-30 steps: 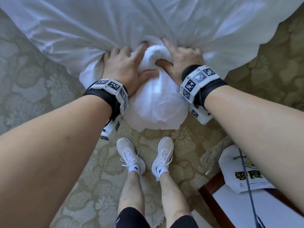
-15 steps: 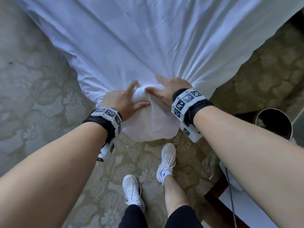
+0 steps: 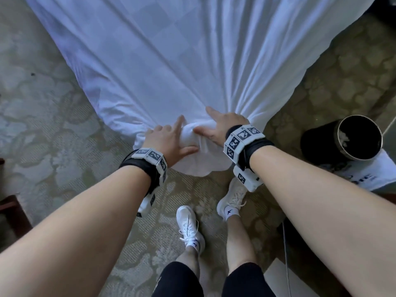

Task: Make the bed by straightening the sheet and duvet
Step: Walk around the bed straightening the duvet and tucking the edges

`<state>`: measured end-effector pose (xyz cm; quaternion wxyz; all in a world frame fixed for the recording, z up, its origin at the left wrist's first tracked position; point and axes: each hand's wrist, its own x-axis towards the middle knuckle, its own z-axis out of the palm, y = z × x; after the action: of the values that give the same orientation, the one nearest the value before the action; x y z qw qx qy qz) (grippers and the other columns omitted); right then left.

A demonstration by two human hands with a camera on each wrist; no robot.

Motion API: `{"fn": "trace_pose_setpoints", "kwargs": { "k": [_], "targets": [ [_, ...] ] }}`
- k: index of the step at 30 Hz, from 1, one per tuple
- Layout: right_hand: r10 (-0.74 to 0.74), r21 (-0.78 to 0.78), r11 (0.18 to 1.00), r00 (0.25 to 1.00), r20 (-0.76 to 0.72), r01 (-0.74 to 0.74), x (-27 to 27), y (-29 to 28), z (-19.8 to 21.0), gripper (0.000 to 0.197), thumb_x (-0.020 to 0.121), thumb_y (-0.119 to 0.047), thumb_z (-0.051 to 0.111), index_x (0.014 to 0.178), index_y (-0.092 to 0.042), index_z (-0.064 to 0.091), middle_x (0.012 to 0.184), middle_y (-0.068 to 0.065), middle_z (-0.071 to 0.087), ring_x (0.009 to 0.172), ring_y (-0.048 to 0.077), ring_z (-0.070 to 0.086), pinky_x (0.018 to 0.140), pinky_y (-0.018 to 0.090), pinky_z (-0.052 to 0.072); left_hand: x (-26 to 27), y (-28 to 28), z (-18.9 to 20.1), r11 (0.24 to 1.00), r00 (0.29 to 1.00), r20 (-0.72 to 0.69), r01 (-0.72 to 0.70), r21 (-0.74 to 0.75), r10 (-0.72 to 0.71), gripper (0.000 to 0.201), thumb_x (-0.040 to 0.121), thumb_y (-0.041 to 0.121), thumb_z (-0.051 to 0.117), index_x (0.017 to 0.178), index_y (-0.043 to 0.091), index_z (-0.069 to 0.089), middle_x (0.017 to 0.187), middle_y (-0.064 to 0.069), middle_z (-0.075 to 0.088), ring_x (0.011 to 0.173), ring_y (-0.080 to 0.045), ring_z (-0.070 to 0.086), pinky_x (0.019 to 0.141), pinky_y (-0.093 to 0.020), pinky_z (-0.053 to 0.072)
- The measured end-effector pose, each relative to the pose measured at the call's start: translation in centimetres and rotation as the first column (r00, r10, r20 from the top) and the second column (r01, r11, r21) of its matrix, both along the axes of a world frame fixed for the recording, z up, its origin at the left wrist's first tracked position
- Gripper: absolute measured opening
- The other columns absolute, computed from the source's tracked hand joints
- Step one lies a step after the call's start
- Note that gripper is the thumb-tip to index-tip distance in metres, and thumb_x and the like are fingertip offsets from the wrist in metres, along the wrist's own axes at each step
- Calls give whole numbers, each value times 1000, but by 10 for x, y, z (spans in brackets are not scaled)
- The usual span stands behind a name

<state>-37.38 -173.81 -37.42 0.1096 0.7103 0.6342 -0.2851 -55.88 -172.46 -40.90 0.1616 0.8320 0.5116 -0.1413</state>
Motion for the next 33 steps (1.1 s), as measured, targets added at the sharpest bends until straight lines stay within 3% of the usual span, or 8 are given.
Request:
{"fn": "trace_pose_setpoints", "kwargs": {
  "k": [1,3,5,7,11,15,26,33],
  "targets": [
    [25,-84,996,1000,4,-25,0,-7,-8,79,81,-76,36,146,-32,25,130,12,56,117,33,53,92,38,43,-2,-3,-5,998,998,-60,12,-68,-16,91,73,81,41,142,25,19,121,-10,58,113,-32,52,88,-44,41],
    [39,-314,949,999,-4,-38,2,-27,-25,70,86,-68,40,136,-20,46,128,10,58,117,30,54,92,36,44,-9,-6,-12,979,985,-165,21,-203,-55,90,78,77,43,147,25,18,134,-9,53,122,-30,49,94,-42,41],
    [30,-407,913,999,11,-23,8,-42,-33,58,89,-63,42,103,-13,67,101,9,67,99,28,61,79,32,47,-17,-1,-8,968,981,-187,11,-251,-60,80,83,71,43,145,23,28,134,-8,54,120,-28,52,92,-39,46],
    [6,-322,947,999,36,6,17,-33,-23,52,91,-60,41,95,-15,68,99,7,68,93,27,61,79,33,49,-17,17,7,983,988,-148,7,-182,-34,71,87,66,44,141,21,34,129,-8,57,115,-28,56,86,-38,50],
    [-47,-116,992,999,14,48,40,13,42,50,96,-51,38,126,-15,56,129,10,57,117,28,53,97,38,45,15,58,65,999,999,-53,-4,-38,2,66,90,61,42,142,21,31,118,-7,62,105,-29,59,79,-39,52],
    [-104,56,993,995,4,104,76,45,116,53,94,-52,40,138,-22,43,145,7,37,128,28,43,101,42,41,64,98,148,998,999,33,17,57,-19,65,92,57,41,146,24,27,127,-7,57,115,-29,54,86,-40,48],
    [-239,429,877,971,4,214,272,119,373,52,94,-50,42,134,-16,47,142,12,40,127,31,44,100,40,40,261,200,407,919,974,121,135,369,-192,63,94,57,35,146,24,24,130,-5,55,120,-27,50,90,-44,48],
    [-278,552,806,960,36,213,369,136,483,50,95,-48,41,130,-13,51,132,13,46,114,30,51,97,39,42,375,228,508,873,937,212,153,464,-277,61,95,57,34,146,25,26,135,-3,52,122,-25,49,94,-42,46]
  ]
}}
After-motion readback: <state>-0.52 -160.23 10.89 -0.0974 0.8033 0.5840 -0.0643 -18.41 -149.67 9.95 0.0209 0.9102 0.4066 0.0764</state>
